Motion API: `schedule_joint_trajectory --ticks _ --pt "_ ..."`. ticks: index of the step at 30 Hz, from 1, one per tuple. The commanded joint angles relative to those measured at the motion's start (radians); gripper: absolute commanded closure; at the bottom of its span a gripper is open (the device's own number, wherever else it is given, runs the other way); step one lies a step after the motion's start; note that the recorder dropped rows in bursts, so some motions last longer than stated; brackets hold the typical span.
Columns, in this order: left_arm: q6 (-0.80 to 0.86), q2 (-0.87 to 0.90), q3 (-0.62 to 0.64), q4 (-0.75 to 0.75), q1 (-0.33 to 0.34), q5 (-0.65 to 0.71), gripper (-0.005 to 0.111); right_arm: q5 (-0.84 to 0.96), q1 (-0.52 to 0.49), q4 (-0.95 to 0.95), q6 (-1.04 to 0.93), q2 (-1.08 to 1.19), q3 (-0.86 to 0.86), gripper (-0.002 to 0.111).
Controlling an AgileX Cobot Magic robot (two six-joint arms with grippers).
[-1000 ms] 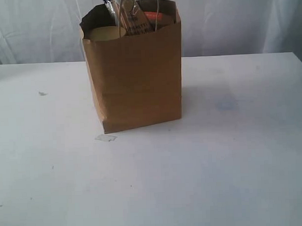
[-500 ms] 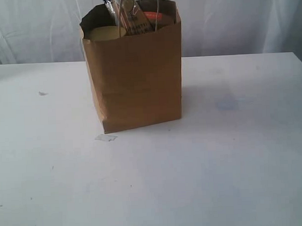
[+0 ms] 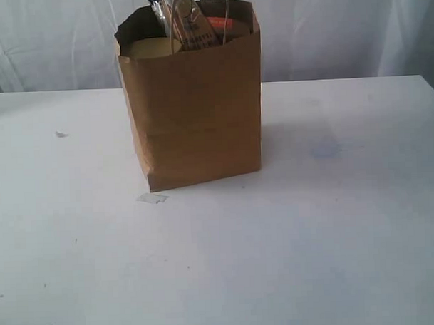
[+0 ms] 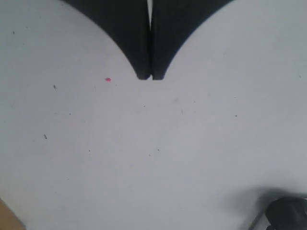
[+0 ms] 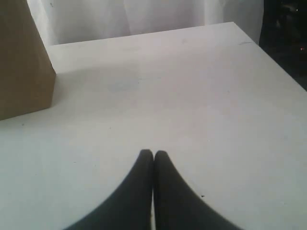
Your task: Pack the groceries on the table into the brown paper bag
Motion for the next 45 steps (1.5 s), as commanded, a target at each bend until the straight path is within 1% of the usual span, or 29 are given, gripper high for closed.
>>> schedule_joint_trajectory --ticks 1,4,45 --pt "0.079 -0.004 0.01 -0.004 -0.006 0.01 0.107 -0.004 -0.008 0.0 -0.003 -0.005 0.002 0.108" --pt "0.137 -0.004 0.01 -0.004 -0.006 0.006 0.107 -0.004 -0.008 0.0 -0.003 -0.005 0.002 0.108" --pt "0.137 -0.004 0.01 -0.004 -0.006 -0.001 0.107 -0.004 -0.008 0.0 -0.003 -0.005 0.002 0.108"
